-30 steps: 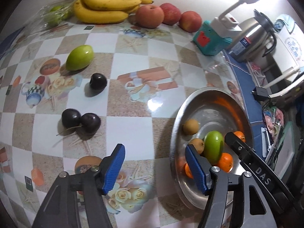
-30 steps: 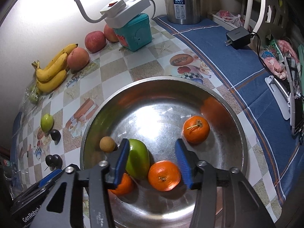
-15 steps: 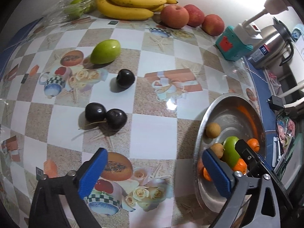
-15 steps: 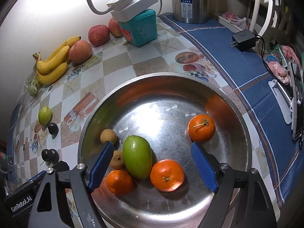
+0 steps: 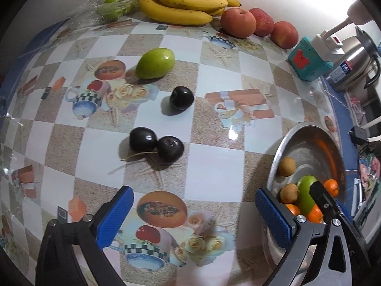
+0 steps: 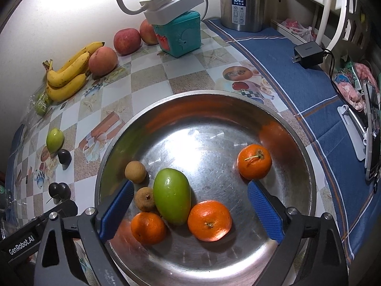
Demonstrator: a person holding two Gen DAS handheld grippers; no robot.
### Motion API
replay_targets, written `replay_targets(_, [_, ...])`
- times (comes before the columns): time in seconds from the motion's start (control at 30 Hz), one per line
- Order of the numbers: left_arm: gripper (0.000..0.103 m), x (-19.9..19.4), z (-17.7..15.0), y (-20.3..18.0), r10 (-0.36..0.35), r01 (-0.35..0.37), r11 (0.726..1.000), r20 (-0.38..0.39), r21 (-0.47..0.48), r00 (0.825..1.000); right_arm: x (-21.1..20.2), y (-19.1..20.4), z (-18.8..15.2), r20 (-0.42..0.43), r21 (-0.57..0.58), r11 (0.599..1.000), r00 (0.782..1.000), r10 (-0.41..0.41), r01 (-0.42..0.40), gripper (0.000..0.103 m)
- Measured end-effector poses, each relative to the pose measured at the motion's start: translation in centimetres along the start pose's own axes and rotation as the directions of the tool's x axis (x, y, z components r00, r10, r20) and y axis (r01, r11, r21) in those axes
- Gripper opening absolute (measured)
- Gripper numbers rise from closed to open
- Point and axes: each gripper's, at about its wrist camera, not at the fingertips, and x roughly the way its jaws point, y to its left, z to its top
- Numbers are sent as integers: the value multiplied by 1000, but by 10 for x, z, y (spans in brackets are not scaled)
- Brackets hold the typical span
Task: Organize fruits
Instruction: 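Withdraw both tools from the tray toward the remaining fruit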
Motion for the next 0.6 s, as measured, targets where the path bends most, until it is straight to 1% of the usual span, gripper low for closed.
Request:
replay_targets(0.2, [103,-3,1,1,21,-21,1000,19,9,1000,-2,3,0,17,-22,1000,1000,4,-3,96])
replay_targets(0.33, [103,-7,2,0,10,-10,1000,25,17,1000,-3,4,0,23,-33,999,1000,3,-2,96])
replay_targets(0.47, [103,-10,2,-2,21,-23,999,32,42,999,-3,6,0,33,-43,999,999,-2,3,97])
replay_targets(0.6, [103,-12,3,0,23,-25,999,38,42,999,-4,6,-1,40,-45,999,999,0,2,97])
